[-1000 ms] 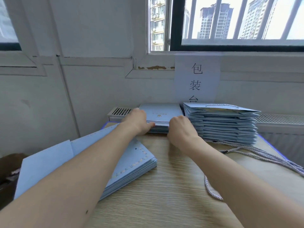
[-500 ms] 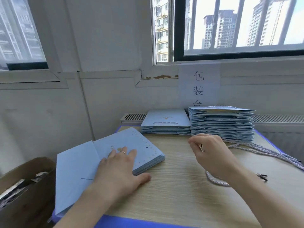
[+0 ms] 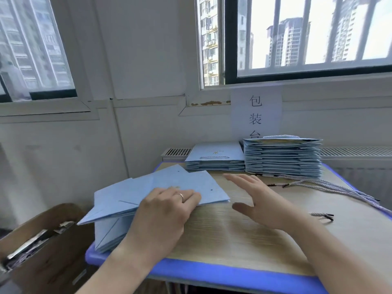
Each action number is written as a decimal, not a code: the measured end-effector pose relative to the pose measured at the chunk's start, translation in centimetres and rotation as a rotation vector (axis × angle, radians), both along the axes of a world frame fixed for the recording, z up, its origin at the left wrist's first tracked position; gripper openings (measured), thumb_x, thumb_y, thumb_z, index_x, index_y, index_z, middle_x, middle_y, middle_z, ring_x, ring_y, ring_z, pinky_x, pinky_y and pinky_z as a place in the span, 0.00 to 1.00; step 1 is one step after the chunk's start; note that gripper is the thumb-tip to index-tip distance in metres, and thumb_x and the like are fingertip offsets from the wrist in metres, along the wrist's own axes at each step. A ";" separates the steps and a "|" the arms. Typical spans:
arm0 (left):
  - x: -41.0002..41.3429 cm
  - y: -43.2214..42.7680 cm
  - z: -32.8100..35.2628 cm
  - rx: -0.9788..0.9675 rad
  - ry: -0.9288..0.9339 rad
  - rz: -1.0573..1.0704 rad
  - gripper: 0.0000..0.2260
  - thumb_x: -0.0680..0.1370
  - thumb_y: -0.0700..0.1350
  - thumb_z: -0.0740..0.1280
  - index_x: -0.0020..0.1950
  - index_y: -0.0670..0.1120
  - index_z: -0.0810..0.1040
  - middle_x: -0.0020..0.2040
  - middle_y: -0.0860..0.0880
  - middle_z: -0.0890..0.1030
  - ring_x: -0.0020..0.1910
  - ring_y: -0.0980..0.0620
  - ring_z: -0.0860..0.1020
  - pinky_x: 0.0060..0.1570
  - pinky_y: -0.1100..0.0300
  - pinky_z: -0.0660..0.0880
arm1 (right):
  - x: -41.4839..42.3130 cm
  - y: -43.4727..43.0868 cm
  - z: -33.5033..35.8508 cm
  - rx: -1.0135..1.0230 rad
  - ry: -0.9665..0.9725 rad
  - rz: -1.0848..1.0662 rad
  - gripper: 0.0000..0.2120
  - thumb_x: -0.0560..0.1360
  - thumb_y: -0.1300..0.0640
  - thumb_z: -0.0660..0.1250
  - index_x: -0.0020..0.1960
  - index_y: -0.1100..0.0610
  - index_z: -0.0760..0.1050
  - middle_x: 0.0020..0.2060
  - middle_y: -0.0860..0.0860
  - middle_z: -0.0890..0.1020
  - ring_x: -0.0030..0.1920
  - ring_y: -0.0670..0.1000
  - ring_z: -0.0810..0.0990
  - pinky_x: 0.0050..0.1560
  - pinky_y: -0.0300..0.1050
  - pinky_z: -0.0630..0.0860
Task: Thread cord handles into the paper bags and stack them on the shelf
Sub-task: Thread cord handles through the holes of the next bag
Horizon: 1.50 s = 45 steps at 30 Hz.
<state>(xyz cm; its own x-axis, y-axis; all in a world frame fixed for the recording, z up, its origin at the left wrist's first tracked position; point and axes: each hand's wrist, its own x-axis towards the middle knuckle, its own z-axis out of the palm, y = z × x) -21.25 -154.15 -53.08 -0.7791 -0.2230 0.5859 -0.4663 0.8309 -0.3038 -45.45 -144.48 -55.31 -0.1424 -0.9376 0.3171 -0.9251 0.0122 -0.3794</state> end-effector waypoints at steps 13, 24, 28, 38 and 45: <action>-2.3 1.7 6.7 -0.247 0.569 -0.450 0.09 0.80 0.47 0.70 0.56 0.45 0.85 0.66 0.44 0.76 0.63 0.44 0.73 0.63 0.49 0.69 | 4.3 3.3 0.3 -0.638 0.033 0.129 0.16 0.78 0.65 0.65 0.60 0.49 0.70 0.52 0.21 0.68 0.49 0.25 0.68 0.48 0.22 0.63; -8.6 3.6 -2.5 0.614 0.579 -0.689 0.35 0.76 0.51 0.60 0.80 0.60 0.49 0.81 0.57 0.49 0.75 0.67 0.58 0.61 0.76 0.65 | 5.7 5.0 0.8 -0.701 -0.026 0.162 0.38 0.70 0.72 0.69 0.74 0.46 0.66 0.62 0.45 0.75 0.62 0.34 0.73 0.56 0.23 0.68; -7.6 3.7 -2.4 0.704 0.584 -0.752 0.34 0.74 0.51 0.57 0.80 0.61 0.50 0.81 0.55 0.52 0.77 0.60 0.59 0.62 0.69 0.71 | 5.6 5.0 0.9 -0.609 -0.131 0.311 0.32 0.76 0.63 0.68 0.78 0.59 0.61 0.75 0.43 0.67 0.70 0.45 0.72 0.59 0.37 0.77; -7.2 4.1 -3.1 0.855 0.661 -0.830 0.31 0.78 0.59 0.62 0.80 0.58 0.56 0.79 0.53 0.61 0.76 0.49 0.65 0.65 0.41 0.73 | 4.9 3.7 -0.1 -0.568 -0.272 0.357 0.33 0.78 0.56 0.66 0.79 0.62 0.59 0.76 0.52 0.63 0.61 0.60 0.76 0.42 0.42 0.80; -6.8 4.6 -2.6 0.880 0.699 -0.694 0.25 0.79 0.54 0.54 0.76 0.53 0.68 0.63 0.51 0.80 0.57 0.59 0.80 0.49 0.73 0.73 | 4.8 3.6 -0.3 -0.521 -0.298 0.287 0.27 0.76 0.58 0.63 0.75 0.58 0.68 0.66 0.51 0.72 0.58 0.54 0.77 0.40 0.51 0.83</action>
<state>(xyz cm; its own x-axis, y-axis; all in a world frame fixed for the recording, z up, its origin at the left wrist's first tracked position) -28.01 -149.54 -55.67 -0.4797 -0.4125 0.7744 0.2969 0.7542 0.5856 -40.63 -140.85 -55.57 -0.0614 -0.6864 0.7247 -0.7191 -0.4731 -0.5090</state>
